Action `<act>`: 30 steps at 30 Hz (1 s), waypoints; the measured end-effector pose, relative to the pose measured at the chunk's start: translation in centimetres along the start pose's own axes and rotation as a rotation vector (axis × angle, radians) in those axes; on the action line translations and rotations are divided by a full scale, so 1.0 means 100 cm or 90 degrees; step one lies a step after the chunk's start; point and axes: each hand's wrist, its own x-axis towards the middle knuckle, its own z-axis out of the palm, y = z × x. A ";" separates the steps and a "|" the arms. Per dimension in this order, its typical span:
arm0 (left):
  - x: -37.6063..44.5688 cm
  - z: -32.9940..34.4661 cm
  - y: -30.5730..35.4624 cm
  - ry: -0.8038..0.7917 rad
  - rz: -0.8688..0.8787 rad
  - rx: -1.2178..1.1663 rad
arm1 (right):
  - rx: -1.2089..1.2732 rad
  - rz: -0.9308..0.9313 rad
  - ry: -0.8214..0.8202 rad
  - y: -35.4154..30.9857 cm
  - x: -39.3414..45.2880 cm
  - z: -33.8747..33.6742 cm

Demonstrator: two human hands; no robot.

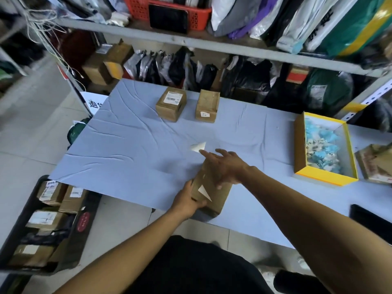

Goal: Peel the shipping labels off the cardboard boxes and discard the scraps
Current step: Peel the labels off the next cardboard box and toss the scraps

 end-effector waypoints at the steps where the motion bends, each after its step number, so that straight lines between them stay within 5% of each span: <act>1: -0.001 0.001 -0.001 -0.001 -0.019 -0.031 | 0.010 0.014 0.006 -0.002 0.001 -0.002; 10: 0.014 -0.017 0.011 0.267 -0.053 -0.082 | 0.092 0.216 0.107 0.004 -0.017 0.025; 16: 0.001 0.005 0.000 0.138 -0.035 0.003 | 0.259 0.246 0.101 -0.003 -0.030 0.044; 23: 0.016 0.000 0.013 0.229 0.071 -0.010 | 0.357 0.343 0.117 -0.024 -0.050 0.069; 30: 0.018 -0.008 0.008 0.156 0.249 0.259 | 0.671 0.394 0.222 -0.049 -0.058 0.095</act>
